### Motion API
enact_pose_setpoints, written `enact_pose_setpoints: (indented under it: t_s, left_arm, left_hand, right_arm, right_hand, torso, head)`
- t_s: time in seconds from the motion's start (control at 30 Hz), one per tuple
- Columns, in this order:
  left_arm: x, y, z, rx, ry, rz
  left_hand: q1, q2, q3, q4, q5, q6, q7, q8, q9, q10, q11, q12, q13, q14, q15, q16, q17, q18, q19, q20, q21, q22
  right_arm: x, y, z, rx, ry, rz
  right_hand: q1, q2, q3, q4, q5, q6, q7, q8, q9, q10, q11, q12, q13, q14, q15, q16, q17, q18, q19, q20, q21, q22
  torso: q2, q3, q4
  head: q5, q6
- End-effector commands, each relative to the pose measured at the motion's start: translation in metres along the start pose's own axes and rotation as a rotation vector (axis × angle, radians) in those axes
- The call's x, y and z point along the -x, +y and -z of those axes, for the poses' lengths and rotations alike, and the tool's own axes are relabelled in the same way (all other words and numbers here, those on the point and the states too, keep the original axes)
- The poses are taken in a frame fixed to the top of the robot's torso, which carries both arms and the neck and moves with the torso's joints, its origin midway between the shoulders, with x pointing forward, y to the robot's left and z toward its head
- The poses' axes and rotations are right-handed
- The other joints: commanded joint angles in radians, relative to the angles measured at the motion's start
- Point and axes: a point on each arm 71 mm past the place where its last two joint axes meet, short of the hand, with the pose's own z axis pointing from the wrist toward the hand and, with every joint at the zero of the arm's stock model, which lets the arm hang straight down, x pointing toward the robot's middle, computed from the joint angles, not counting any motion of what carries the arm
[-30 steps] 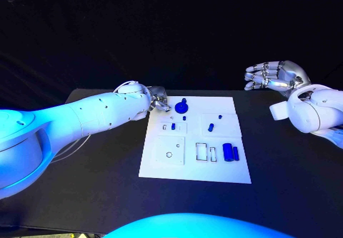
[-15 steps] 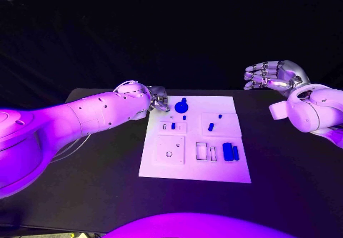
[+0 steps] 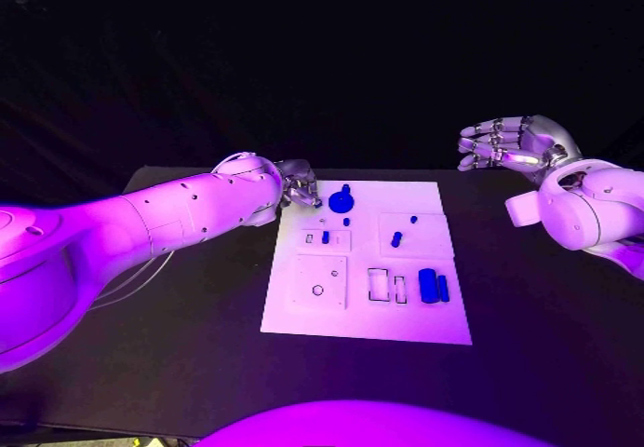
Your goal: Assemble the parts on the task board
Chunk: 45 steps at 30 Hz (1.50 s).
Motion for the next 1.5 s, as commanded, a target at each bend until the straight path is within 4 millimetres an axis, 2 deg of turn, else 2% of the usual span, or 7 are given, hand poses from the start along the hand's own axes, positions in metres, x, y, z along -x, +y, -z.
enact_pose_setpoints:
  t_s: [0.03,0.13,0.4,0.57,0.8,1.0,1.5]
  left_arm:
    - [0.002,0.003,0.003,0.018,0.017,0.052]
    - [0.003,0.008,0.007,0.04,0.038,0.108]
    - [0.004,0.017,0.019,0.08,0.079,0.207]
    - [0.005,0.021,0.03,0.085,0.063,0.247]
    - [0.005,0.02,0.043,0.059,-0.007,0.243]
    - [0.003,0.015,0.051,0.038,-0.053,0.209]
    - [-0.017,0.009,0.061,0.066,0.019,0.179]
  left_hand:
    - [0.023,0.019,0.1,-0.028,0.016,0.03,-0.007,0.061,0.074,0.049,-0.019,0.0,0.017,0.021,-0.006,0.032,0.034,-0.018,0.026,-0.003,0.028,0.031]
    - [-0.003,0.009,0.12,-0.035,0.026,0.041,-0.013,0.072,0.082,0.064,-0.025,0.009,0.024,0.038,-0.009,0.048,0.077,-0.021,0.035,-0.005,0.047,0.05]
    - [-0.065,-0.009,0.156,-0.066,0.128,0.068,-0.026,0.096,0.09,0.096,-0.038,0.025,0.038,0.071,-0.021,0.076,0.155,-0.031,0.064,-0.017,0.097,0.101]
    - [-0.106,-0.018,0.17,-0.092,0.225,0.09,-0.037,0.119,0.091,0.119,-0.048,0.043,0.049,0.09,-0.03,0.09,0.197,-0.035,0.077,-0.025,0.12,0.124]
    - [-0.157,-0.026,0.183,-0.119,0.32,0.117,-0.053,0.158,0.095,0.154,-0.064,0.078,0.066,0.122,-0.044,0.112,0.275,-0.044,0.109,-0.039,0.163,0.168]
    - [-0.174,-0.03,0.188,-0.128,0.35,0.129,-0.06,0.174,0.095,0.17,-0.071,0.091,0.072,0.134,-0.051,0.12,0.306,-0.05,0.128,-0.045,0.186,0.191]
    - [-0.193,-0.03,0.193,-0.13,0.357,0.144,-0.071,0.196,0.097,0.194,-0.081,0.114,0.085,0.147,-0.06,0.13,0.342,-0.054,0.144,-0.053,0.203,0.208]
  right_arm:
    - [0.0,-0.001,0.0,-0.001,0.003,-0.001]
    - [0.0,-0.001,0.0,-0.003,0.003,0.0]
    - [0.001,-0.002,0.001,-0.007,0.003,0.0]
    - [0.002,-0.002,0.002,-0.008,0.002,0.0]
    - [0.004,-0.003,0.003,-0.01,-0.001,0.0]
    - [0.004,-0.003,0.004,-0.012,-0.001,0.0]
    - [0.005,-0.005,0.005,-0.017,0.0,0.001]
  right_hand:
    - [0.007,0.013,0.02,0.001,0.014,0.01,0.034,-0.013,-0.008,0.021,-0.003,-0.009,-0.007,0.011,-0.004,-0.021,-0.008,0.027,0.014,0.0,-0.005,-0.007]
    - [0.007,0.013,0.02,0.001,0.014,0.01,0.034,-0.013,-0.008,0.021,-0.003,-0.009,-0.007,0.011,-0.004,-0.021,-0.008,0.027,0.014,0.0,-0.005,-0.007]
    - [0.007,0.013,0.02,0.001,0.014,0.01,0.034,-0.013,-0.008,0.021,-0.003,-0.009,-0.007,0.011,-0.004,-0.021,-0.008,0.027,0.014,0.0,-0.005,-0.007]
    - [0.007,0.012,0.02,0.001,0.014,0.011,0.034,-0.013,-0.009,0.022,-0.003,-0.009,-0.009,0.01,-0.004,-0.022,-0.009,0.027,0.014,0.0,-0.005,-0.009]
    - [0.007,0.012,0.02,0.001,0.014,0.011,0.034,-0.013,-0.009,0.022,-0.003,-0.009,-0.009,0.01,-0.004,-0.022,-0.009,0.027,0.014,0.0,-0.005,-0.009]
    - [0.007,0.012,0.02,0.0,0.015,0.011,0.033,-0.013,-0.009,0.022,-0.003,-0.009,-0.01,0.01,-0.004,-0.022,-0.009,0.027,0.014,0.0,-0.005,-0.011]
    - [0.006,0.012,0.021,0.0,0.015,0.012,0.033,-0.014,-0.009,0.023,-0.003,-0.009,-0.011,0.01,-0.004,-0.023,-0.01,0.027,0.014,0.0,-0.005,-0.012]
  torso:
    - [-0.001,0.0003,0.0019]
    - [-0.002,0.0009,0.0034]
    - [-0.006,0.001,0.0071]
    - [-0.009,0.0011,0.0104]
    - [-0.011,-0.0004,0.0156]
    - [-0.015,-0.0017,0.0173]
    - [-0.015,0.0004,0.0161]
  head:
    - [0.0,-0.002]
    - [0.001,-0.004]
    - [0.004,-0.005]
    - [0.003,-0.007]
    - [0.003,-0.009]
    - [0.002,-0.014]
    - [0.003,-0.018]
